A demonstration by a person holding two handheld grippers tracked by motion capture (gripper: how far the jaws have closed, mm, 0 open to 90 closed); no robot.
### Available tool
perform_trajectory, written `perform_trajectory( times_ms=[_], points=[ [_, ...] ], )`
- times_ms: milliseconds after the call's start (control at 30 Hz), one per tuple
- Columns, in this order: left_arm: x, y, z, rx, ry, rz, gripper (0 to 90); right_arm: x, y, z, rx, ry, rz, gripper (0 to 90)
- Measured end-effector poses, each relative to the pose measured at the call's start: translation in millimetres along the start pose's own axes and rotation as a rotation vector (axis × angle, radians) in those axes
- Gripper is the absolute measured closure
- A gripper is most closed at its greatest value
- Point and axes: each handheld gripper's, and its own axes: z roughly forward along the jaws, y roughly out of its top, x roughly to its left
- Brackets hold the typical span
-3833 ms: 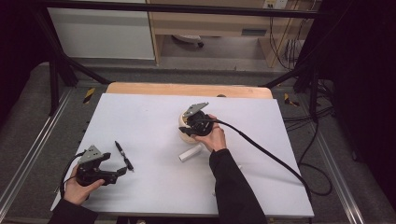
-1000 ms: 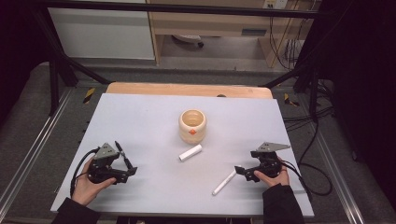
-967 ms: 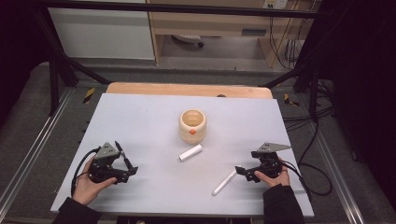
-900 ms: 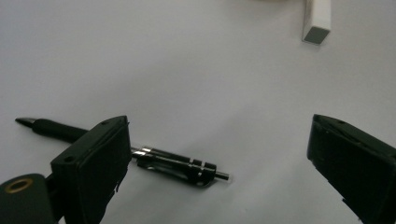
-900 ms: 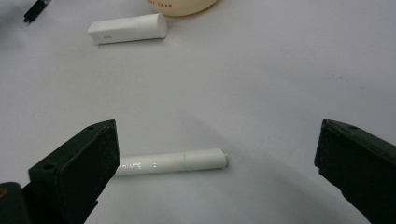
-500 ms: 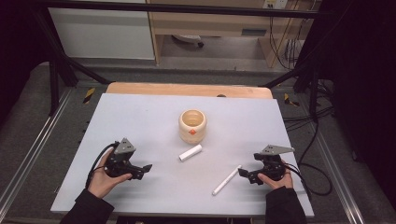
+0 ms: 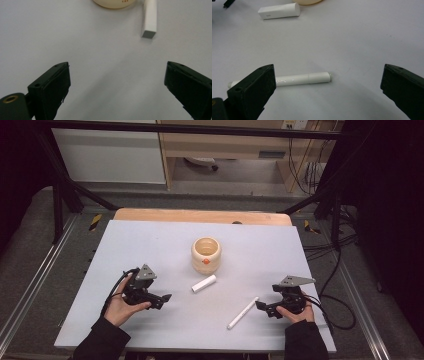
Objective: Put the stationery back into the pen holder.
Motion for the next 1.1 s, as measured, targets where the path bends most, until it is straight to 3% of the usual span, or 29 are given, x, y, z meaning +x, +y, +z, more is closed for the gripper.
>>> perform_trajectory(
  times_ms=[533,933,1100],
  points=[
    [-14.0,32.8,20.8,0.069,-0.028,0.056,10.0,0.0,-0.4,1.0,0.008,0.004,-0.005,0.9],
    [-32.3,54.8,42.6,0.122,-0.056,0.116,17.7,0.5,-1.2,1.9,0.018,0.007,-0.018,0.9],
    [-38.7,64.2,52.8,0.119,-0.062,0.126,23.2,0.7,-1.3,1.9,0.02,0.007,-0.017,0.9]
  ],
)
